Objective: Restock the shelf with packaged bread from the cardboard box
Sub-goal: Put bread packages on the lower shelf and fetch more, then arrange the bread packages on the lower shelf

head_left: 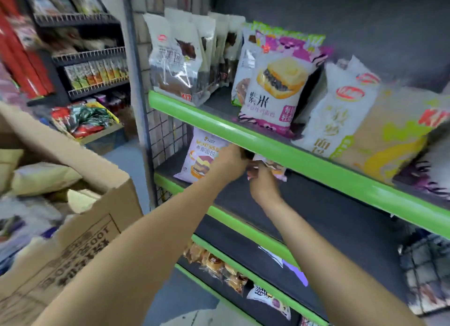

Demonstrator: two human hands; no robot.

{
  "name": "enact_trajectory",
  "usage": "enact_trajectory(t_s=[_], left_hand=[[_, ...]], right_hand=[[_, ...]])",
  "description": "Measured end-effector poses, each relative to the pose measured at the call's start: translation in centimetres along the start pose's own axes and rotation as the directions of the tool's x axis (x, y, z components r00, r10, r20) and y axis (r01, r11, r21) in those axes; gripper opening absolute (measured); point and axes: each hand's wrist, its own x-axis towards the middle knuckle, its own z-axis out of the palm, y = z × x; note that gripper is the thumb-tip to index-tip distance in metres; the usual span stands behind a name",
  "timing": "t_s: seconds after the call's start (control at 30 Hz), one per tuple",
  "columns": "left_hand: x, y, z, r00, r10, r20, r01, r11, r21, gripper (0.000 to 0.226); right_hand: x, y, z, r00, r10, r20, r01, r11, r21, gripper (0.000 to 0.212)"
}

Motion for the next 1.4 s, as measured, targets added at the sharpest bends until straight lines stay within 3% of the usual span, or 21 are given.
enact_trajectory(t_s=[0.13, 0.3, 0.53, 0.77, 0.93, 1.03, 1.1, 1.17, 1.33, 1.4], left_hand=[[-4.7, -2.2, -5.4, 0.987, -0.16, -0.024, 0.161, 0.985, 0.062, 0.017], [-10.4, -6.8, -12.9, 0.932, -0.33, -0.15, 0.335, 0.942, 0.006, 0.024], [-15.2, -16.3, -23.4, 0.779, -0.478, -0.407, 0.483, 0.87, -0.098, 0.026], [-16.7, -28.1, -32.6, 0.706, -0.53, -0.471, 0.612, 0.79, 0.029, 0.035], [-15.5, -34.3, -36.4, 0.701, -0.633, -0.328, 0.682, 0.73, 0.046, 0.06], [-14.1, -36.4, -37.3, 0.674, -0.706, -0.216, 0.732, 0.677, 0.071, 0.064], [-13.0, -37.0, -37.7, 0.671, -0.72, -0.178, 0.74, 0.667, 0.092, 0.062], [-11.8, -37.7, -38.0, 0.644, -0.743, -0.184, 0.762, 0.644, 0.071, 0.067], [-10.5, -39.1, -38.1, 0.424, -0.875, -0.235, 0.881, 0.458, -0.117, 0.099], [-10.4, -39.7, -38.2, 0.409, -0.881, -0.237, 0.871, 0.454, -0.185, 0.098]], right_hand=[[-3.5, -6.4, 1.9, 0.995, -0.057, 0.08, 0.053, 0.997, 0.047, 0.04], [-7.3, -14.4, 5.9, 0.962, -0.139, 0.236, 0.12, 0.989, 0.091, 0.035], [-9.1, -24.3, 14.7, 0.863, -0.283, 0.42, 0.266, 0.959, 0.1, 0.036], [-8.6, -31.2, 25.8, 0.782, -0.246, 0.572, 0.265, 0.963, 0.052, 0.039], [-7.3, -32.9, 32.5, 0.72, -0.103, 0.686, 0.089, 0.994, 0.057, 0.054], [-4.5, -30.7, 38.4, 0.711, -0.061, 0.701, 0.006, 0.997, 0.081, 0.092], [-2.5, -28.5, 42.1, 0.686, -0.04, 0.726, -0.031, 0.996, 0.084, 0.102], [-2.6, -29.5, 42.3, 0.662, 0.001, 0.75, -0.088, 0.993, 0.076, 0.087], [-3.9, -32.7, 40.6, 0.627, 0.056, 0.777, -0.208, 0.973, 0.098, 0.035], [-3.6, -32.9, 40.1, 0.616, 0.08, 0.784, -0.307, 0.941, 0.145, 0.029]])
